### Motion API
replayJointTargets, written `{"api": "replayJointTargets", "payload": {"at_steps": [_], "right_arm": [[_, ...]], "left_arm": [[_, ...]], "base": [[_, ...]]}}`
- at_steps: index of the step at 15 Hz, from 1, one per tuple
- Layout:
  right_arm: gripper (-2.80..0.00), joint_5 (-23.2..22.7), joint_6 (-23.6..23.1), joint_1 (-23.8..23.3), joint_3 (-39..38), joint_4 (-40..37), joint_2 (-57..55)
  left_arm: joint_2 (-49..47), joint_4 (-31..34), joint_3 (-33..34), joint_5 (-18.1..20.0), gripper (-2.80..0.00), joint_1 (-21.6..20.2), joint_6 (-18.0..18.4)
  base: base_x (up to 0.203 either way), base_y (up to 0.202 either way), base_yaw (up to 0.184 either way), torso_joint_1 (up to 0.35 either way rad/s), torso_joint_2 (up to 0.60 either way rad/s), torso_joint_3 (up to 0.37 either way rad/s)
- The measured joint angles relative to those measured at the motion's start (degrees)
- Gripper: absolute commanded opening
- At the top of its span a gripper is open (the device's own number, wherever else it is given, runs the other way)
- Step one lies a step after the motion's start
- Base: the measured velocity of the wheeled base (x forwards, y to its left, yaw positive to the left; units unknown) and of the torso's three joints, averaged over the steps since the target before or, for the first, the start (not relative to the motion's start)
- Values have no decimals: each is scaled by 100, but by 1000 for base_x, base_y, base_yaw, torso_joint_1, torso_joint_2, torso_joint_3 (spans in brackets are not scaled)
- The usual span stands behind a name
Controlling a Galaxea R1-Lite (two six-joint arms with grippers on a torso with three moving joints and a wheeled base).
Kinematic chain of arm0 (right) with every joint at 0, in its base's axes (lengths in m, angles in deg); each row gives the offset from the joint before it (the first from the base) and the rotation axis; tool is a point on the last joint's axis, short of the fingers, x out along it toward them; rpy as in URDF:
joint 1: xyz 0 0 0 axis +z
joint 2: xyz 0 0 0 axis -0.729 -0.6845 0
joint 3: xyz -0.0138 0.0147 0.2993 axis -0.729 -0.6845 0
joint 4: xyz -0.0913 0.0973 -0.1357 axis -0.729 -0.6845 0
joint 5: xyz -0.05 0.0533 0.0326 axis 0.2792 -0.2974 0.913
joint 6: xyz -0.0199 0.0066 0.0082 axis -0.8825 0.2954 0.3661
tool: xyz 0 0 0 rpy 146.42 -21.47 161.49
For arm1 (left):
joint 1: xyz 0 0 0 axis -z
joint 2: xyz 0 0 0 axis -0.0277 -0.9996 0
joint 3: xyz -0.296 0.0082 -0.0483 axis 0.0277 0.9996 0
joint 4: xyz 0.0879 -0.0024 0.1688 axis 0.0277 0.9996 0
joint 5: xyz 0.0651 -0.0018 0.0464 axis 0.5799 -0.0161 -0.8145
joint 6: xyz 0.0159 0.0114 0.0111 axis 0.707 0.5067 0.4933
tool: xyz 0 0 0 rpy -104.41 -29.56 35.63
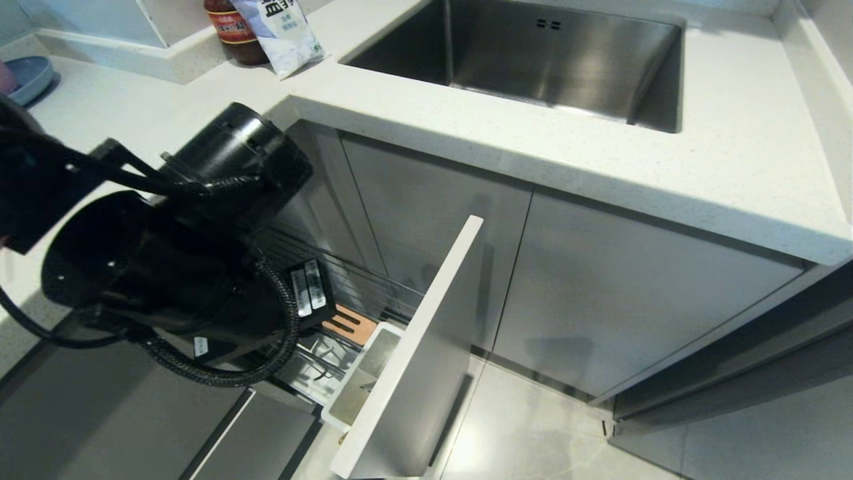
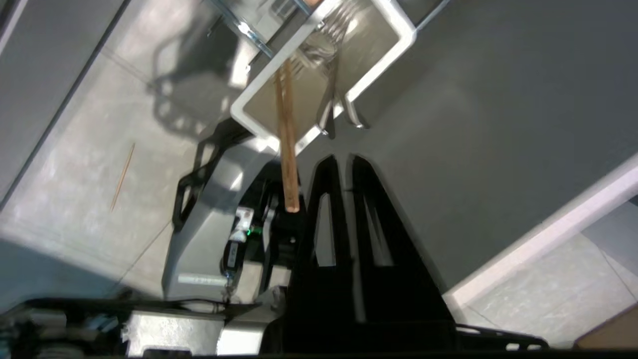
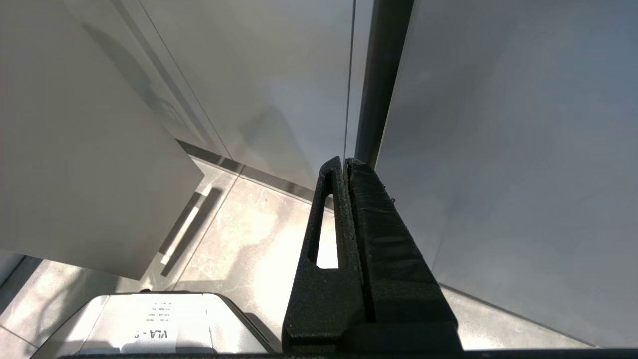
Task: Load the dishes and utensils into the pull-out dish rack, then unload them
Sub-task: Take the fork out of the cupboard
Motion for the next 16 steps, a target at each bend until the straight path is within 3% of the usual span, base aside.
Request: {"api": "replayJointTargets", "payload": {"at_steps": [5,8,11,14,16], "right_arm": [[-280,0,-1,0,0,0,0],[-280,-1,-2,0,0,0,0],[-280,-1,-2,0,0,0,0],[-280,-2,0,-2,0,0,0],[-280,-2,-2,0,0,0,0]], "left_arm": [[-555,-44,-171,1032,0,-170,-641],[-789,-59,-134,1246,0,-415,-746],[-842,-59,45,1540,0,-575,-1221],[-847,-91,211,2150,0,-670,-1389],[-901,-223,333,2337,0,-771,-1392]], "base": [[0,0,0,0,0,0],[0,0,0,0,0,0],[0,0,0,0,0,0],[0,0,0,0,0,0],[0,0,0,0,0,0]]}}
